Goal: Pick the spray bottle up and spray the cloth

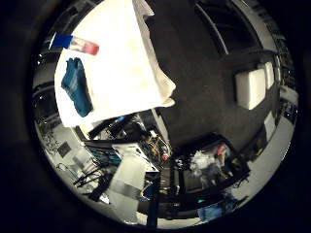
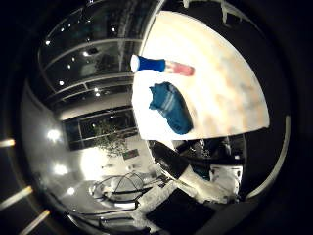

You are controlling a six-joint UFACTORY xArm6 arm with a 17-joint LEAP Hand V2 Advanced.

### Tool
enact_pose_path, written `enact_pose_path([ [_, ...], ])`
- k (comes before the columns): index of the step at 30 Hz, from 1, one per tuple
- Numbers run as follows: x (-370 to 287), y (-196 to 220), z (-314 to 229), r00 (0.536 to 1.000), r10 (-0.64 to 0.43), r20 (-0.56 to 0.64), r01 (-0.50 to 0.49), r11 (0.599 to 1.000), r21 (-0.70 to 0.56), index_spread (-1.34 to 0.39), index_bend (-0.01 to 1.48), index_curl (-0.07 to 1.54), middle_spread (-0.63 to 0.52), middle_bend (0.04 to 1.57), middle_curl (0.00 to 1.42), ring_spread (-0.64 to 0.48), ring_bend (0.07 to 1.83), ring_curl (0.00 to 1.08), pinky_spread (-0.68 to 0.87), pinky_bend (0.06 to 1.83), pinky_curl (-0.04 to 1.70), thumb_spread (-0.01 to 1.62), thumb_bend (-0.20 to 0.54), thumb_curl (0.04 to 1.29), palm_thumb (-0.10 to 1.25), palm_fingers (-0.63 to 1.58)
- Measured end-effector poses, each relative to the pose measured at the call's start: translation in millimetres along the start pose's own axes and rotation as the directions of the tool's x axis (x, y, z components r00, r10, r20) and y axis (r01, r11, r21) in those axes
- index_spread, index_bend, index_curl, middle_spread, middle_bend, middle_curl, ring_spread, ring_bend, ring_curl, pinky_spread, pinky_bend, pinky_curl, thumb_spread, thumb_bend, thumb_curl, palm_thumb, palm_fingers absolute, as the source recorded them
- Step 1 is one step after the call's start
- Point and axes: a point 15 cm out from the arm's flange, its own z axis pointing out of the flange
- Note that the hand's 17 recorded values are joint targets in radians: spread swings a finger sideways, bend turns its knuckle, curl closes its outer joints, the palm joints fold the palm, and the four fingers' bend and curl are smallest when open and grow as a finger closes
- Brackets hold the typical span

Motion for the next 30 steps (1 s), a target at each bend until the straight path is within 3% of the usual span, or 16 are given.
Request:
enact_pose_path([
  [3,1.3,8.6,33.7,0.993,0.043,0.114,-0.048,0.998,0.043,-0.25,0.15,0.25,0.06,0.36,0.36,0.17,0.42,0.26,0.31,0.44,0.27,1.02,-0.021,0.28,0.52,0.16],
  [16,-3.8,-12.1,80.2,0.931,0.041,0.362,-0.131,0.965,0.227,-0.19,0.15,0.26,0.13,0.33,0.35,0.18,0.41,0.26,0.3,0.44,0.29,1.01,-0.02,0.31,0.61,0.1],
  [23,-3.4,-20.2,97.2,0.899,0.078,0.43,-0.193,0.954,0.229,-0.14,0.16,0.27,0.15,0.31,0.34,0.18,0.39,0.26,0.28,0.41,0.29,1.02,-0.023,0.31,0.65,0.1],
  [30,-17.9,-31.3,116.3,0.887,0.047,0.459,-0.165,0.961,0.222,-0.12,0.15,0.27,0.16,0.29,0.34,0.18,0.38,0.26,0.26,0.38,0.29,0.99,-0.031,0.31,0.62,0.1],
])
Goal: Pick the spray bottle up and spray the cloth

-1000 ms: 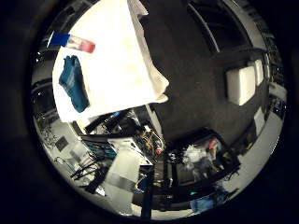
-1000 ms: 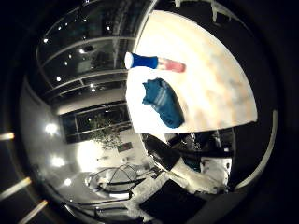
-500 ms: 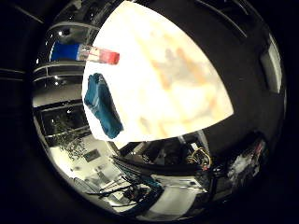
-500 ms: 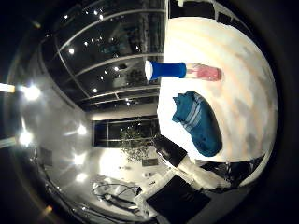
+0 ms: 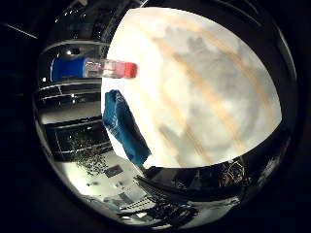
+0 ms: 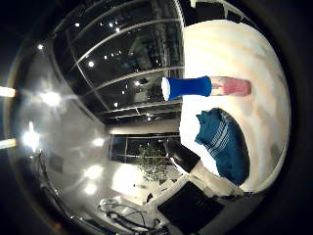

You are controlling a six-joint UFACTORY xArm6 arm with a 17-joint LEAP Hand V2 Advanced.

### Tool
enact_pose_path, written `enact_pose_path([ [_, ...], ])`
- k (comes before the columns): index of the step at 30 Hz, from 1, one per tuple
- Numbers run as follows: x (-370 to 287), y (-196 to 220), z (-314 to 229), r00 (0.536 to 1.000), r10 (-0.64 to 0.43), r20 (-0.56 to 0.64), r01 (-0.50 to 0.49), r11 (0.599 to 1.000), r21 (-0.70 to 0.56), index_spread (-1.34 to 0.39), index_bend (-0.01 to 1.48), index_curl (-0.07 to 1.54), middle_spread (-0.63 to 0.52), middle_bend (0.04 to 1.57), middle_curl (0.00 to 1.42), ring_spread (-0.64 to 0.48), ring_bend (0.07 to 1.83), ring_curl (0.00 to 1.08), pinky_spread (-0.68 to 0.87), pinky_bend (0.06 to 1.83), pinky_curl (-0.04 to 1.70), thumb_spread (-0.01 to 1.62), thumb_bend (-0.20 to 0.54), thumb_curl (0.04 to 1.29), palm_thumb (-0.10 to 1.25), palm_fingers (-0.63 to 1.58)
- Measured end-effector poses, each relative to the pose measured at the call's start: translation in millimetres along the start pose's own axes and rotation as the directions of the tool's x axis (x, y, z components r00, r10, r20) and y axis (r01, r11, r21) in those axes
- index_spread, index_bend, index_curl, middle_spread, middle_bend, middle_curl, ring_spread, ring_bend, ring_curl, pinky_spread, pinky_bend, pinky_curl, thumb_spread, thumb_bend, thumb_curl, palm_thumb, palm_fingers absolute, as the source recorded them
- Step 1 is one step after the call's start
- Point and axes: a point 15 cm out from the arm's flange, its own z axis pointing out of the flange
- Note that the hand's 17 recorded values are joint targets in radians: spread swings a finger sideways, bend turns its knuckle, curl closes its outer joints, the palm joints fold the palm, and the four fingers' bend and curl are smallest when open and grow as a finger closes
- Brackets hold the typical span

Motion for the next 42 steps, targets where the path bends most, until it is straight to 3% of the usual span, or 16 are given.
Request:
enact_pose_path([
  [11,-3.1,-12.3,24.5,0.998,-0.044,-0.04,0.043,0.998,-0.036,-0.1,0.15,0.27,0.18,0.27,0.34,0.18,0.36,0.26,0.26,0.35,0.3,0.94,-0.03,0.3,0.55,0.07],
  [30,-17.9,-36.4,75.7,0.996,-0.084,-0.016,0.083,0.996,-0.026,-0.11,0.16,0.27,0.14,0.29,0.34,0.16,0.37,0.26,0.25,0.29,0.31,0.93,-0.027,0.32,0.59,0.15],
  [39,-35.5,-58.8,114.6,0.992,-0.122,0.005,0.122,0.992,-0.03,-0.14,0.16,0.28,0.09,0.35,0.36,0.11,0.48,0.28,0.23,0.28,0.3,0.93,-0.024,0.33,0.67,0.32],
  [42,-44.4,-64.5,126.5,0.991,-0.131,0.02,0.131,0.991,-0.024,-0.18,0.16,0.28,0.04,0.43,0.38,0.02,0.63,0.31,0.18,0.3,0.29,0.93,-0.014,0.34,0.74,0.57],
])
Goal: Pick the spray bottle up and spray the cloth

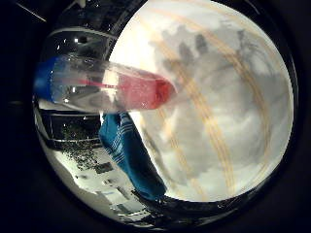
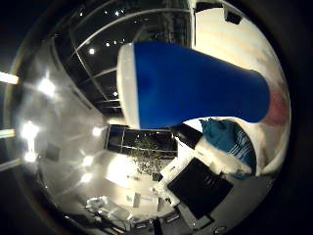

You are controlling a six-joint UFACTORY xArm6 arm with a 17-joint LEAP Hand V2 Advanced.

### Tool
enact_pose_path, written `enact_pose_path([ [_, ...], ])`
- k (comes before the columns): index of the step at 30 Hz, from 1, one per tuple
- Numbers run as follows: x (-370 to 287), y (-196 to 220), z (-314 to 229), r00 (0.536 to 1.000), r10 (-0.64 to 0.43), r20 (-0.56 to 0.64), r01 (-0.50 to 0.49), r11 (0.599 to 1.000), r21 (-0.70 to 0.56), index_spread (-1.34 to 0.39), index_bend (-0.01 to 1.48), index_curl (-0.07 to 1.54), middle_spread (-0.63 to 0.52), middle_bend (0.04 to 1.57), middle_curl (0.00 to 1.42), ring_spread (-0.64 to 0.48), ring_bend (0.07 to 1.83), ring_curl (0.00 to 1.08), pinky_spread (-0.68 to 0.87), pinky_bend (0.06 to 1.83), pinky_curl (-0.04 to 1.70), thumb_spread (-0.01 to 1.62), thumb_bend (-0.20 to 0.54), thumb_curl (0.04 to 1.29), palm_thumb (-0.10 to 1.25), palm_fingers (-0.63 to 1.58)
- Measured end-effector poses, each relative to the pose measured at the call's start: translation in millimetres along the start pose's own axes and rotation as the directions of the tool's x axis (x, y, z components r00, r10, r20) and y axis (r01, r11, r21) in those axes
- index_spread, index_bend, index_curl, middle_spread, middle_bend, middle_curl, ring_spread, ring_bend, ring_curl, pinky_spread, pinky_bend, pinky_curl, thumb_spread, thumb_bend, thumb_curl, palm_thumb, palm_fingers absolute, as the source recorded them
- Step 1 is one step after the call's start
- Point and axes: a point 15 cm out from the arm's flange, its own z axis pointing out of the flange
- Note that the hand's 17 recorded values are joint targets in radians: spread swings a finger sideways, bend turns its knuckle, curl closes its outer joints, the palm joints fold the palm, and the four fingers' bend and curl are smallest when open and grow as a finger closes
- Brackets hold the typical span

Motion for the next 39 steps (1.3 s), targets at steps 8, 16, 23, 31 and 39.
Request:
enact_pose_path([
  [8,-9.2,-12.8,18.7,0.999,-0.025,0.039,0.024,0.999,0.026,-0.35,0.36,0.43,-0.14,0.71,0.51,-0.19,0.94,0.43,-0.31,0.72,0.37,0.9,-0.014,0.37,0.94,1.25],
  [16,-5.8,-14.0,26.2,0.998,0.003,0.067,-0.004,1.0,0.018,-0.35,0.64,0.61,-0.14,0.94,0.56,-0.17,1.12,0.48,-0.44,0.94,0.45,0.98,-0.017,0.34,0.95,1.33],
  [23,-20.9,-14.8,30.9,0.992,-0.001,0.129,0.001,1.0,-0.005,-0.25,0.9,0.69,-0.1,1.09,0.58,-0.17,1.23,0.51,-0.33,1.09,0.54,1.15,-0.001,0.37,1.04,1.34],
  [31,-33.0,-26.3,23.3,0.99,-0.035,0.138,0.035,0.999,0.004,-0.22,1.06,0.7,-0.09,1.24,0.59,-0.16,1.39,0.55,-0.23,1.26,0.67,1.13,-0.006,0.52,1.1,1.26],
  [39,-53.4,-21.5,21.8,0.986,-0.077,0.149,0.087,0.994,-0.063,-0.21,1.12,0.7,-0.08,1.29,0.58,-0.16,1.44,0.56,-0.18,1.26,0.78,1.08,-0.012,0.62,1.08,1.22],
])
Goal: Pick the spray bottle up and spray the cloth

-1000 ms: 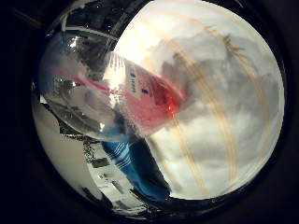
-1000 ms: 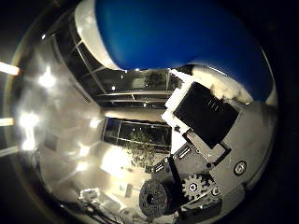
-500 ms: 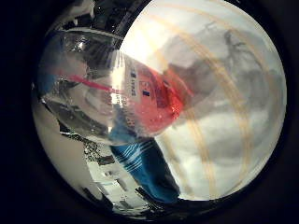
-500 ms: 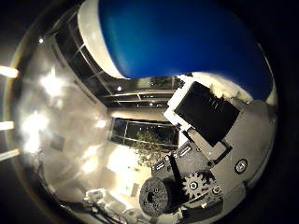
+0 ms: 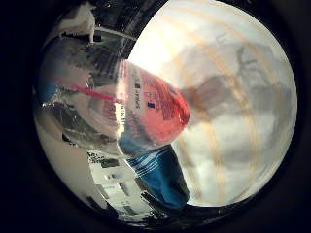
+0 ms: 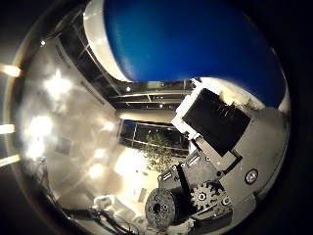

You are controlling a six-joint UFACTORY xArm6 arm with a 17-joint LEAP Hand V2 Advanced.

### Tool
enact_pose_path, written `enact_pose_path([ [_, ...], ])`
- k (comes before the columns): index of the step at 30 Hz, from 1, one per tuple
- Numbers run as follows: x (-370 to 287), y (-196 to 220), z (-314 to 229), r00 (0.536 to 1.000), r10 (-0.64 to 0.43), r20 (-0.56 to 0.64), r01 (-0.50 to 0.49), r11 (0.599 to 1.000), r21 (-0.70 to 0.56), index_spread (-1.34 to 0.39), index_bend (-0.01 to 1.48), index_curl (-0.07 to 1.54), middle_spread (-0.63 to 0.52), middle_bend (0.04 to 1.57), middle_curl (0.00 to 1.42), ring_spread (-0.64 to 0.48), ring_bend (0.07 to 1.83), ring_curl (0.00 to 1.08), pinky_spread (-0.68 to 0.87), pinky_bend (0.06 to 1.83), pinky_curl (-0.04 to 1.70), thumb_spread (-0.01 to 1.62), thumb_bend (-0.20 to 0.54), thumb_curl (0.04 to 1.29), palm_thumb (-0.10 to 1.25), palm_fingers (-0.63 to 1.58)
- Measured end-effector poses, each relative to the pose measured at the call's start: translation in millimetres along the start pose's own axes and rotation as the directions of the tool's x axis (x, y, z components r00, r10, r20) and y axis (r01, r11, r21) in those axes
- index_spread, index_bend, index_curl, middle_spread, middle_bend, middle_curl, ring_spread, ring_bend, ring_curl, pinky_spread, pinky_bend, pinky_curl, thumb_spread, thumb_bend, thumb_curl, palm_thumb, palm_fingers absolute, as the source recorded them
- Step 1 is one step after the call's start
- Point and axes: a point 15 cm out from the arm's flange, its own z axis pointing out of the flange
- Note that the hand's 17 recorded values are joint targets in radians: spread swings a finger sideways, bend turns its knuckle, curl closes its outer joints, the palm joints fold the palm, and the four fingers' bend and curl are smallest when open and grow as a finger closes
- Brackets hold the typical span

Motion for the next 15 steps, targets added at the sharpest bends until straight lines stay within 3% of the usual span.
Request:
enact_pose_path([
  [15,-63.6,-7.1,-16.7,0.993,-0.118,-0.024,0.112,0.978,-0.174,-0.21,1.14,0.68,-0.08,1.32,0.56,-0.16,1.45,0.56,-0.18,1.16,0.96,1.06,-0.011,0.72,1.06,1.22],
])
